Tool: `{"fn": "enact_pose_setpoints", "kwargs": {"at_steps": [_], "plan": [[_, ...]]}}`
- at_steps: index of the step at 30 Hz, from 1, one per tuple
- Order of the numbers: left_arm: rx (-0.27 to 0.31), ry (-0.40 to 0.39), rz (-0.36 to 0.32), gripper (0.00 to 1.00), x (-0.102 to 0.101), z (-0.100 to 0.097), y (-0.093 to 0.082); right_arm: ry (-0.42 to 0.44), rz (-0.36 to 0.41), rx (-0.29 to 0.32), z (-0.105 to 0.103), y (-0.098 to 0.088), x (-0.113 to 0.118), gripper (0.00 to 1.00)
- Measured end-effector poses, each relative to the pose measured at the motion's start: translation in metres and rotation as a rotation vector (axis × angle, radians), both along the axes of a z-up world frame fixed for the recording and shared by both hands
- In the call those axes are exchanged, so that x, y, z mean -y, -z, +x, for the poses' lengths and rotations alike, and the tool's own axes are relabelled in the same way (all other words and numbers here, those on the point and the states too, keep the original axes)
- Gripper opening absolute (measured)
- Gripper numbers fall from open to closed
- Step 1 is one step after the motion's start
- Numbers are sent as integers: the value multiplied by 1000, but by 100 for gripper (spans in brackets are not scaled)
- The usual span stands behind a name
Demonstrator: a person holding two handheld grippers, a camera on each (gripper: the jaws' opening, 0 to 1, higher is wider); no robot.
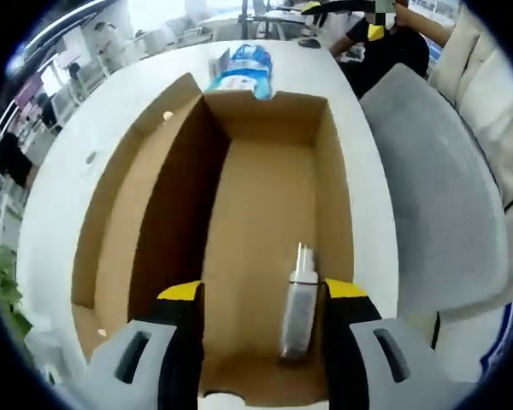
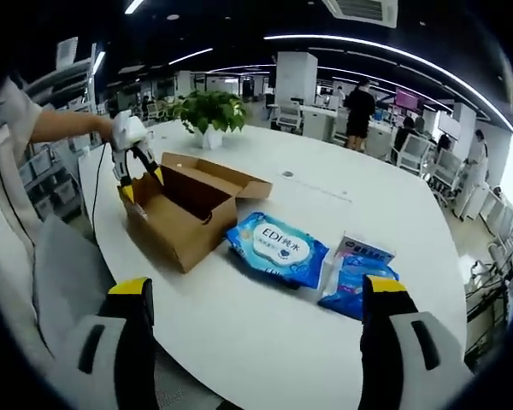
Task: Operate the shoe box by opening the lid, removing the specified soft item, and placing it in the target area until the item is outside and the box remains undamaged.
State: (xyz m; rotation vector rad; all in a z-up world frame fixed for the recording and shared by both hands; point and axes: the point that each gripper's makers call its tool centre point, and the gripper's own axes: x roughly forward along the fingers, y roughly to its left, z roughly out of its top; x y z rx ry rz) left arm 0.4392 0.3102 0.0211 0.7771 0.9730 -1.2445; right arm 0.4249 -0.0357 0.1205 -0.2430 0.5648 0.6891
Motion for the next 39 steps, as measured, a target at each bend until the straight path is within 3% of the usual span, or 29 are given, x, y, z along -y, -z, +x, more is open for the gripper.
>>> {"fn": "enact_pose_setpoints", "kwargs": {"at_steps": [5, 17, 28, 39], "plan": [[-33, 74, 26, 55, 3, -2, 9, 12, 2, -19, -5, 5, 4, 96], [-110, 159, 85, 50, 0, -10, 30, 76, 1, -30, -8, 9, 24, 96], [-112, 130, 79, 42, 1, -15, 47, 102, -5, -23, -2, 7, 34, 96], [-93, 51, 40, 34, -2, -9, 50, 84, -2, -21, 2, 8, 26, 96]]}}
